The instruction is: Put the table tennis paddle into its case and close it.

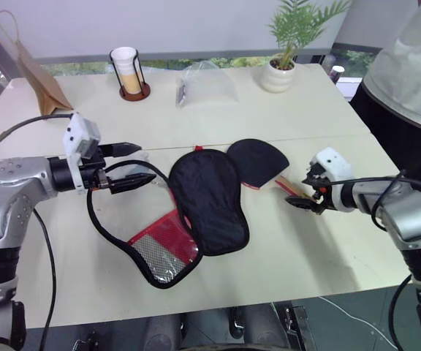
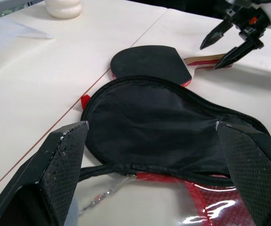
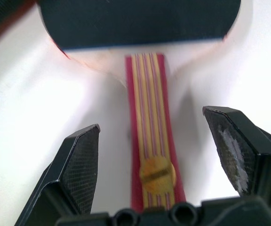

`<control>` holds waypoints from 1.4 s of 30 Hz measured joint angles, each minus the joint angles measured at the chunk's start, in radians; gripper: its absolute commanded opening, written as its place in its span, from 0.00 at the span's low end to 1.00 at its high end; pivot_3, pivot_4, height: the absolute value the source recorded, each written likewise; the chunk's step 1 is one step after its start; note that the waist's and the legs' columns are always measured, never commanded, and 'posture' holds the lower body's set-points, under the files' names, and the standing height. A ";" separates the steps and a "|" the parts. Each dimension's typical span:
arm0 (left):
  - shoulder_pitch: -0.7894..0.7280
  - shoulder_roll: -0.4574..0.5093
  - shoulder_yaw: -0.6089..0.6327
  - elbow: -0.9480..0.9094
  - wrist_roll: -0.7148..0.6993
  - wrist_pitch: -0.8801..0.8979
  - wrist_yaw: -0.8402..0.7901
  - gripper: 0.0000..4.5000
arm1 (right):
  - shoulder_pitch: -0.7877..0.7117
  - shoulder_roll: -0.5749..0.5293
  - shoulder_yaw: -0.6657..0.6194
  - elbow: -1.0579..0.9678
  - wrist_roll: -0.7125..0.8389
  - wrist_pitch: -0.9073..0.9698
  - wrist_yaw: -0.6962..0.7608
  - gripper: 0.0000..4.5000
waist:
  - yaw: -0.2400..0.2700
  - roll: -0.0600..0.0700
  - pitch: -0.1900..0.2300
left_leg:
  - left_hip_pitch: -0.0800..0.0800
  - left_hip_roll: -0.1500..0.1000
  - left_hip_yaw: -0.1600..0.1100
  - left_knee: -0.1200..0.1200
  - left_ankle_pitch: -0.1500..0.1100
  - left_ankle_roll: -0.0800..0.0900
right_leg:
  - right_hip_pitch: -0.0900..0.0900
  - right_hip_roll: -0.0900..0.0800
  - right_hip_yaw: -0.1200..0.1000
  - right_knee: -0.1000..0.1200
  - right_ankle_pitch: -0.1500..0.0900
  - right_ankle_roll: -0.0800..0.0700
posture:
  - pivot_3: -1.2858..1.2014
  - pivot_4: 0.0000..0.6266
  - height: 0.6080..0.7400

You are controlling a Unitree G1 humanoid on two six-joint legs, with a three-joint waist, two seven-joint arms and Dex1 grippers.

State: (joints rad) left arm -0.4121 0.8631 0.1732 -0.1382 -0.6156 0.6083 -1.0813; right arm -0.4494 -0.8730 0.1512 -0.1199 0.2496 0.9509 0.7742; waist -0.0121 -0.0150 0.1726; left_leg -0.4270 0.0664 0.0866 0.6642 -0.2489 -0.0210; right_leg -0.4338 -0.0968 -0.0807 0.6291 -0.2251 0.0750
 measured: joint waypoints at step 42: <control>-0.117 -0.083 -0.116 0.116 0.058 -0.045 -0.060 1.00 | -0.124 0.319 -0.211 -0.437 0.593 0.657 -0.579 0.23 | 0.017 0.001 0.000 | -0.001 0.000 0.000 0.000 0.000 0.000 | 0.000 0.000 0.000 0.000 0.001 0.001 | 0.52 0.24 1.00</control>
State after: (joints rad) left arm -0.5286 0.7801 0.0568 -0.0222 -0.5580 0.5637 -1.1409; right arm -0.5735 -0.5537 -0.0598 -0.5566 0.8430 1.6077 0.1948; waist 0.0050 -0.0143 0.1729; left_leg -0.4278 0.0666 0.0862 0.6642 -0.2489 -0.0208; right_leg -0.4341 -0.0966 -0.0807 0.6294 -0.2241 0.0763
